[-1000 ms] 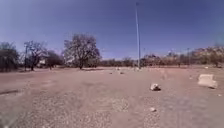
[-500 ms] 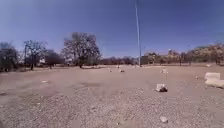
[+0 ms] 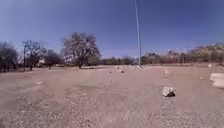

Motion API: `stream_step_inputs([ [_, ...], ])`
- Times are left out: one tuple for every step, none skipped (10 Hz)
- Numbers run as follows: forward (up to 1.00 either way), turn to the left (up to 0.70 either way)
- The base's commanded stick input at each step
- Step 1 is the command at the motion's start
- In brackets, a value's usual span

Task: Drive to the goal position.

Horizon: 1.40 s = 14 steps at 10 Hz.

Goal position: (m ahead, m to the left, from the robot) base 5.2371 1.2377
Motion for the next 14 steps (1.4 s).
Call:
stream_step_inputs([
  [0.70, 0.00],
  [0.70, 0.00],
  [0.70, 0.00],
  [0.70, 0.00],
  [0.70, 0.00],
  [0.70, 0.00],
  [0.70, 0.00],
  [0.70, 0.00],
  [0.70, 0.00],
  [0.70, 0.00],
  [0.70, 0.00],
  [0.70, 0.00],
  [0.70, 0.00],
  [0.70, 0.00],
])
